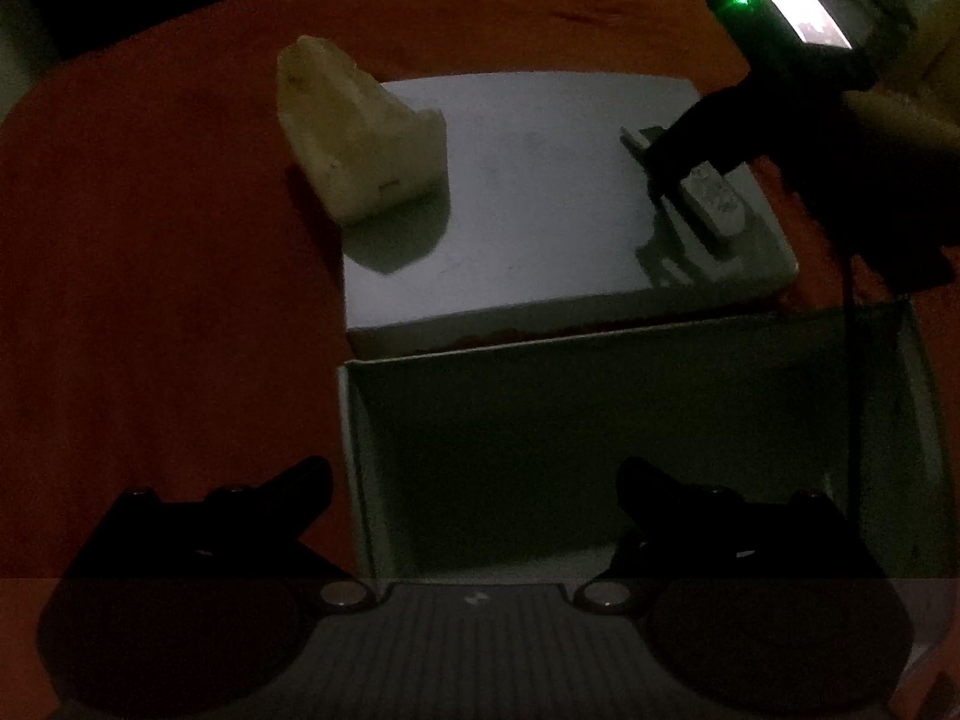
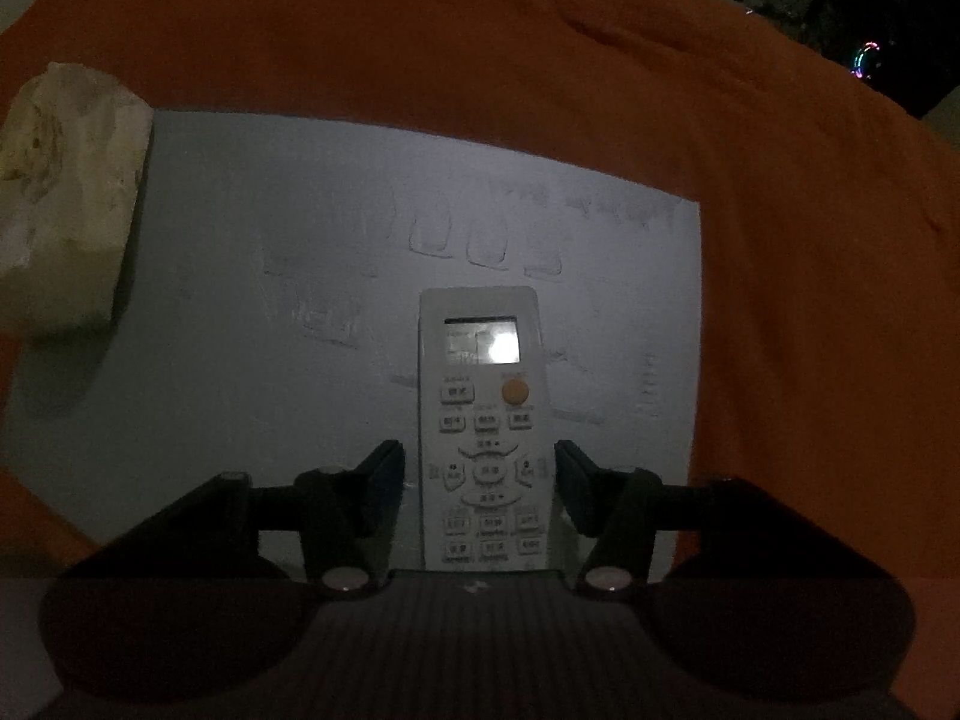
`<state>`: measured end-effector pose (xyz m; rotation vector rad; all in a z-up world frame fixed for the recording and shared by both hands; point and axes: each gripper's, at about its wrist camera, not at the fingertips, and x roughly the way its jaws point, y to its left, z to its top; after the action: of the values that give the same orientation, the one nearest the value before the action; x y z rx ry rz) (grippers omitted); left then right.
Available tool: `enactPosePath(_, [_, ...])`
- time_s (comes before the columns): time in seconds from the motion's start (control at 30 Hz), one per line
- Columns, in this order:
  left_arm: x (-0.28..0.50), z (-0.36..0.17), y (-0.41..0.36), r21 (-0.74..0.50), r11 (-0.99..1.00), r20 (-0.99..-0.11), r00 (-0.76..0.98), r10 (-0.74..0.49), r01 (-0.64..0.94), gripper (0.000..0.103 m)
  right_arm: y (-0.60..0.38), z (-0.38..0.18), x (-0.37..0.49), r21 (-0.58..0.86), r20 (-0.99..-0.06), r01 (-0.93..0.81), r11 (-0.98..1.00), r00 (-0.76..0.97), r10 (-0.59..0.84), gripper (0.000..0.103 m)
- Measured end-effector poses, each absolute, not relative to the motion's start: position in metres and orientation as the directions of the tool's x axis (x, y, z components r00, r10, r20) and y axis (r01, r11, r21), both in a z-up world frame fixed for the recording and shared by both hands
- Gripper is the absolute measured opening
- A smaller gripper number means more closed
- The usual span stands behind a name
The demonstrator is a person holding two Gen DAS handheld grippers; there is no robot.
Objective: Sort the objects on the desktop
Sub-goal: 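Lower the right gripper around the white remote control, then close the right gripper on the white remote and lift it, then carry the remote with the right gripper into the white box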
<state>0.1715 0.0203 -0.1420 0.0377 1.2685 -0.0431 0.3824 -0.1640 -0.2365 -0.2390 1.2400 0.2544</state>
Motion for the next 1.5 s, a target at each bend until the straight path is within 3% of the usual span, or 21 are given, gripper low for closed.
enactPosePath(0.4, [0.156,-0.148,0.020,0.014,0.997,-0.961,0.276,-0.010,0.082,0.103,-0.179,-0.210,0.368,0.014,-0.946,-0.258,0.966,0.309,0.096,0.049])
enactPosePath(0.77, [0.117,-0.136,0.032,-0.008,0.996,-0.960,0.277,-0.031,0.085,0.103,-0.176,-0.125,0.361,0.027,-0.907,-0.218,0.976,0.405,0.116,0.049])
enactPosePath(1.13, [0.092,-0.135,0.031,-0.043,0.992,-0.965,0.252,-0.071,0.115,0.103,-0.181,-0.058,0.278,0.001,-0.908,-0.284,0.959,0.402,0.120,0.049])
enactPosePath(1.5, [0.076,-0.143,0.020,-0.033,0.989,-0.973,0.223,-0.065,0.143,0.103,-0.172,-0.089,0.171,0.107,-0.938,-0.398,0.911,0.264,0.226,0.049])
